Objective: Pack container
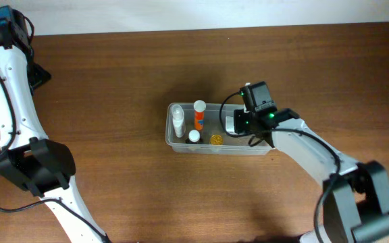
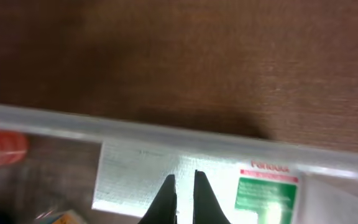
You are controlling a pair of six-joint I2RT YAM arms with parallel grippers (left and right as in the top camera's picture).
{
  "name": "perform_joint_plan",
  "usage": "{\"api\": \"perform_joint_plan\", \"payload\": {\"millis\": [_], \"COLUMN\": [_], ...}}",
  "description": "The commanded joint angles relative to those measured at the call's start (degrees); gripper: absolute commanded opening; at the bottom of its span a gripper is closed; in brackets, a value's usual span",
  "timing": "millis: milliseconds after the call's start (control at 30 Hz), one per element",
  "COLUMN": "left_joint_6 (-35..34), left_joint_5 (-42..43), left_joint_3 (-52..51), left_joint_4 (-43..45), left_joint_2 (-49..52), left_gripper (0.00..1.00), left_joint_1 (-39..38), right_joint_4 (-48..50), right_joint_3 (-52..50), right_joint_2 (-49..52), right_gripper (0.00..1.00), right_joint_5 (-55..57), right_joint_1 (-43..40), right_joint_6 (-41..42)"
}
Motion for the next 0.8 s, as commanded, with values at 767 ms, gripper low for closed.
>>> {"api": "perform_joint_plan", "payload": {"millis": [767], "left_joint_6": [0.44], "left_joint_5": [-0.81], "left_joint_3": [1.07], "left_joint_4": [-0.02], "left_joint_2": [0.17], "left_gripper": [0.99], "left_joint_1": [-0.17], "right_joint_4": [-6.38], "right_joint_3": [0.13], "right_joint_2": [4.07], "right_gripper": [0.04], "right_joint_5": [-11.58], "right_joint_1": [-0.20], "right_joint_6": [0.42]}}
